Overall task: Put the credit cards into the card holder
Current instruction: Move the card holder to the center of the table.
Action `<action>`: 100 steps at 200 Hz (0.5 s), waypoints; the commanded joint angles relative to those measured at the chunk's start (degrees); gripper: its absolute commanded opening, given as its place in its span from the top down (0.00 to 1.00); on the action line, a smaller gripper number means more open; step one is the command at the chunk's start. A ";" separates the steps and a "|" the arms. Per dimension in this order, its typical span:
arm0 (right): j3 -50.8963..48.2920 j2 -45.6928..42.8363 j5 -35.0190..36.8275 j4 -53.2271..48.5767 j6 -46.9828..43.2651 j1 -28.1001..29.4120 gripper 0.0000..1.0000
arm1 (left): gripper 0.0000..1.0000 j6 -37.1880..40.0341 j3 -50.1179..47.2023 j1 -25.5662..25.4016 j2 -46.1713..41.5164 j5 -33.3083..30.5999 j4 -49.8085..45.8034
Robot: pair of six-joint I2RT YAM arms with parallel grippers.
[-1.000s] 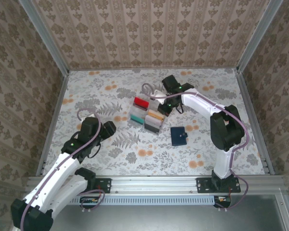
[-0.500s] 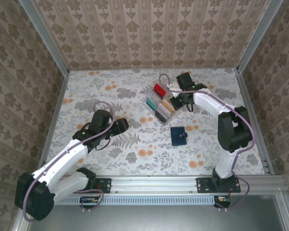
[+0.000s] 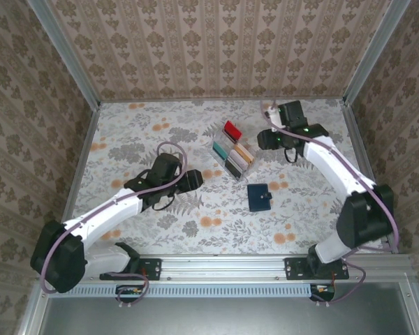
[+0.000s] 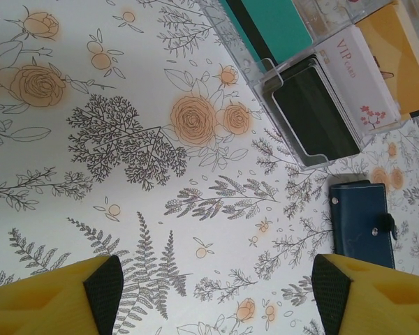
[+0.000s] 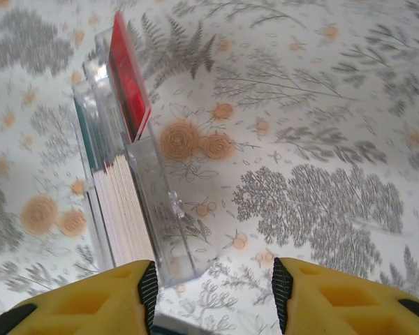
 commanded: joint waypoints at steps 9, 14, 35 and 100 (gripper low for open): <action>-10.69 -5.12 -6.72 -2.29 15.73 -0.38 0.51 | 0.25 -0.09 1.62 -0.18 1.35 -0.02 1.61; -12.31 -5.70 -7.05 -2.52 17.15 -0.42 0.52 | 0.24 0.03 1.80 -0.19 1.63 0.05 1.62; -19.23 -7.68 -6.40 -1.38 21.51 -0.13 0.52 | 0.24 0.08 2.48 -0.19 2.61 0.19 1.19; -25.02 0.28 -8.46 1.82 22.22 2.38 0.51 | 0.24 -0.40 2.19 -0.27 3.36 1.57 1.75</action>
